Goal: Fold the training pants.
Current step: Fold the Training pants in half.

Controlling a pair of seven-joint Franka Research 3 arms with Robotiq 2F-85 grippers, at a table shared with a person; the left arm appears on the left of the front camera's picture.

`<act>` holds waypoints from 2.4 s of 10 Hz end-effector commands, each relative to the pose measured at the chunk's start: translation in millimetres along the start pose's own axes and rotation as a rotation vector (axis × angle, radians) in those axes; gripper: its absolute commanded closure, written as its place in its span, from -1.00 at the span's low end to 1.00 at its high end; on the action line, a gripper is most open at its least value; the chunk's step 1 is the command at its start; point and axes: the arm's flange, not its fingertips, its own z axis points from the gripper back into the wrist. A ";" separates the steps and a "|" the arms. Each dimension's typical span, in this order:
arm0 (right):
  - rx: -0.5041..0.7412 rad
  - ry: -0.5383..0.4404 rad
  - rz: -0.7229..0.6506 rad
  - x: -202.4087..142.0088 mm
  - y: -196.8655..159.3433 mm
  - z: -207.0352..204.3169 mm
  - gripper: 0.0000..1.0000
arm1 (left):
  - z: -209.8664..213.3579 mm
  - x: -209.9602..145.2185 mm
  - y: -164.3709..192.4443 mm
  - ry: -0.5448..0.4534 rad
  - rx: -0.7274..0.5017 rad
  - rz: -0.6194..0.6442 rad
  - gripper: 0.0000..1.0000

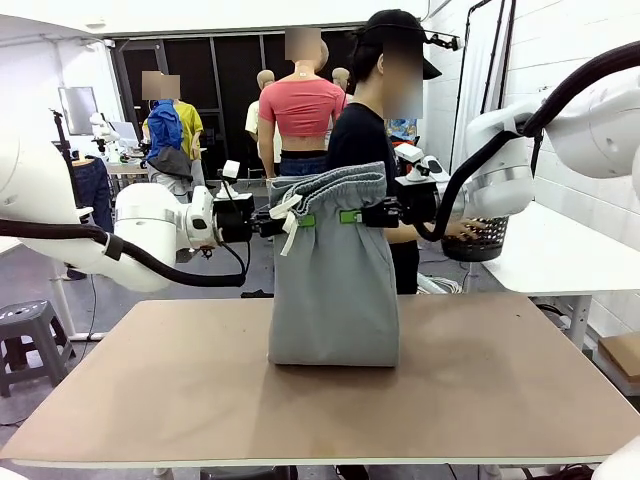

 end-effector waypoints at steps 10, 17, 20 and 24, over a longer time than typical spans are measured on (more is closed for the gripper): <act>-0.059 0.068 0.055 61.8 -139.0 12.4 1.00 | 12.4 78.2 129.5 0.057 0.246 -0.135 1.00; -0.104 0.117 0.106 90.2 -163.4 10.2 1.00 | 8.3 125.9 161.9 0.078 0.280 -0.183 1.00; -0.085 0.109 0.082 57.1 -147.9 17.3 1.00 | 8.8 83.4 165.6 0.068 0.237 -0.115 1.00; -0.027 0.019 -0.022 13.3 -105.8 15.1 1.00 | 25.5 52.3 120.6 0.039 0.152 -0.003 1.00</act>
